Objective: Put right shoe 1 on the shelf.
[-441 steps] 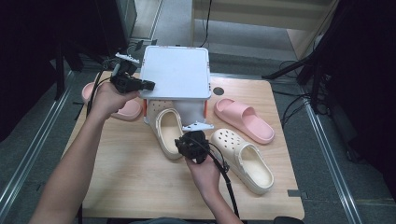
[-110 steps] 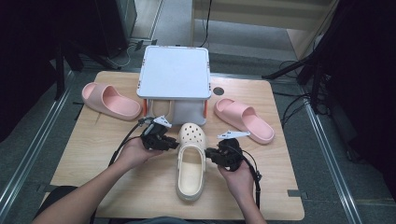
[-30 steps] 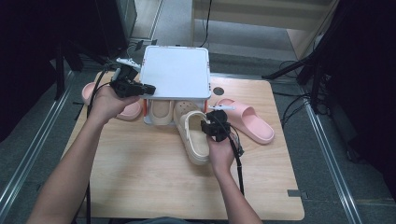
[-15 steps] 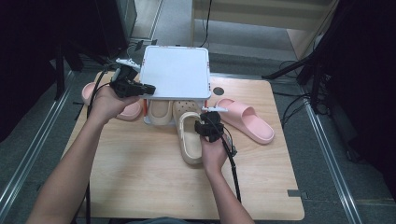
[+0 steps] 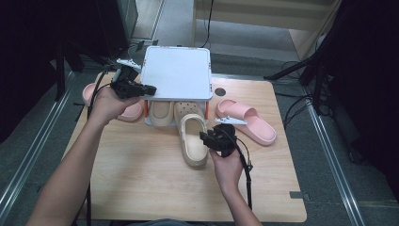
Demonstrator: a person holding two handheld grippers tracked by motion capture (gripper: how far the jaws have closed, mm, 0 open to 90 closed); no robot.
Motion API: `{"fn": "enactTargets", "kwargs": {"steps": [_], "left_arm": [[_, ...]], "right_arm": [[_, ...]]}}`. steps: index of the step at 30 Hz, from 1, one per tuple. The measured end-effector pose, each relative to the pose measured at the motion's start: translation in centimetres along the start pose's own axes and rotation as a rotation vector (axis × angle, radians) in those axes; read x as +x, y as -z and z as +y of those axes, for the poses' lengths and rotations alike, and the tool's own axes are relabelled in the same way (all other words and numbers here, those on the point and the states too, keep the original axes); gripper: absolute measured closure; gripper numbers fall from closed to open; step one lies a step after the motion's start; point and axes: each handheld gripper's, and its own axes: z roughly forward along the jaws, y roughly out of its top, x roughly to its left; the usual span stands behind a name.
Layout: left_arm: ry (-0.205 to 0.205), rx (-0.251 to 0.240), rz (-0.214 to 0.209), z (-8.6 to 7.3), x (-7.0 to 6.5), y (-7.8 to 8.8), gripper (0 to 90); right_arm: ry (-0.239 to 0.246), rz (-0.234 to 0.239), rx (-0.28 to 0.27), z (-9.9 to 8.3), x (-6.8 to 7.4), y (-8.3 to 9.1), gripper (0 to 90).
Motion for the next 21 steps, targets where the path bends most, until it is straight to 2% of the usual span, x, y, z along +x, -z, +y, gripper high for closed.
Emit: {"fn": "enactTargets", "kwargs": {"steps": [2, 5, 8, 11, 12, 15, 17, 21], "left_arm": [[0.001, 0.0, 0.001, 0.0, 0.0, 0.0, 85.4], [0.005, -0.001, 0.002, 0.0, -0.1, 0.0, 85.3], [0.006, 0.0, 0.002, 0.0, -0.1, 0.0, 85.3], [0.005, 0.0, 0.006, 0.0, -0.1, 0.0, 85.4], [0.004, 0.0, 0.006, 0.0, -0.2, 0.0, 85.4], [0.01, -0.001, 0.003, 0.0, -0.1, 0.0, 85.4], [0.01, -0.002, 0.0, 0.0, 0.0, 0.0, 85.5], [0.008, -0.003, 0.0, 0.0, 0.0, 0.0, 85.5]], "right_arm": [[0.024, 0.025, 0.018, -0.6, 0.3, 0.8, 74.3], [0.096, 0.018, 0.057, -2.0, 1.0, 1.8, 78.6], [0.132, 0.024, 0.098, -3.7, 1.3, 2.5, 83.2], [0.129, 0.029, 0.13, -5.4, 1.3, 3.0, 87.6], [0.12, 0.044, 0.141, -6.0, 1.2, 3.1, 88.0], [0.127, 0.033, 0.184, -7.5, 1.1, 3.0, 89.2], [0.111, 0.037, 0.198, -7.9, 1.0, 2.6, 89.5], [0.125, 0.027, 0.23, -8.2, 1.0, 1.3, 89.5]]}}
